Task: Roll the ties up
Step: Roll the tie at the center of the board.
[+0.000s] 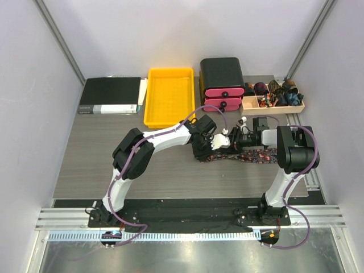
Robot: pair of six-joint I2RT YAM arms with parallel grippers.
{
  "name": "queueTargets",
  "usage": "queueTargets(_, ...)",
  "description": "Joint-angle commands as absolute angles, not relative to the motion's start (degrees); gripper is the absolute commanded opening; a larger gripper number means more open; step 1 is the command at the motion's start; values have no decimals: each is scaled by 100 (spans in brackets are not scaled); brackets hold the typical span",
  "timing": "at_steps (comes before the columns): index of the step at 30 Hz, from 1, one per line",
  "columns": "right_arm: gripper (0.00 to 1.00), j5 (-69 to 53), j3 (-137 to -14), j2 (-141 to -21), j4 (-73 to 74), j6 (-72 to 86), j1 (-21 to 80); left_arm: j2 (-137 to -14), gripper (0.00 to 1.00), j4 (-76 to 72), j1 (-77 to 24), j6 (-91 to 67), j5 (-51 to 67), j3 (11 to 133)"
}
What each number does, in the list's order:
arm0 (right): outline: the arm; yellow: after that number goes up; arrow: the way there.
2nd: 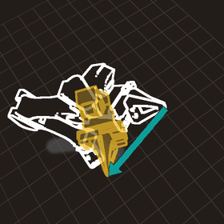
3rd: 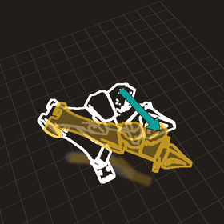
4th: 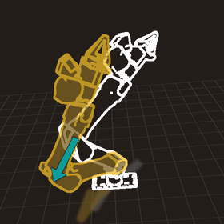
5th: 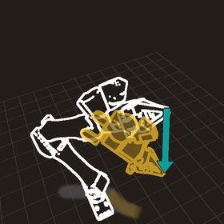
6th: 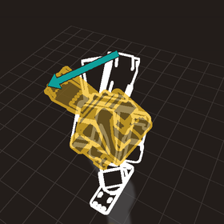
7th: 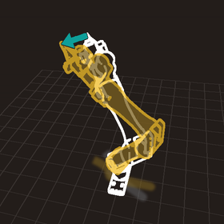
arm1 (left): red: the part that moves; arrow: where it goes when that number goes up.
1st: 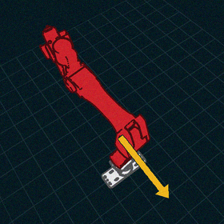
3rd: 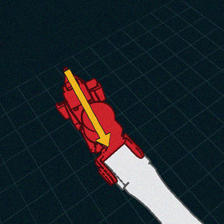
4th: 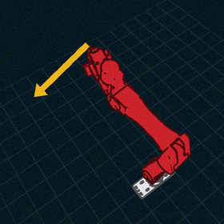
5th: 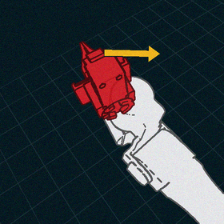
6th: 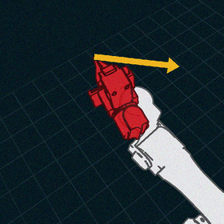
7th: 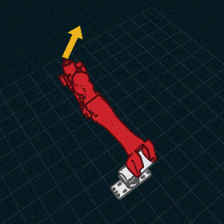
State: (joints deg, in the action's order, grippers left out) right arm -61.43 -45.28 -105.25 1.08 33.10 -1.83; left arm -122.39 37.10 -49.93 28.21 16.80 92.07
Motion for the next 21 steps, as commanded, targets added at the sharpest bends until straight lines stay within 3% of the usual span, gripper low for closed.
queueTargets(1, 37, -5942, -4957, -10572, 1590, 1856, -413, -12515, 29, 5018, -4825, 2768, 1063, 8886)
queueTargets(5, 36, -6168, -4914, -10573, 1496, 2011, -396, -12489, 29, 4957, -4825, 2769, 1107, 8868)
queueTargets(9, 36, -6258, -4186, -10380, -896, 3698, -343, -12489, 29, 4940, -4825, 2707, 1169, 8851)
queueTargets(21, 38, -5994, -3999, -10749, -3734, 6169, 378, -12489, 29, 4834, -4834, 2690, 1230, 8719)
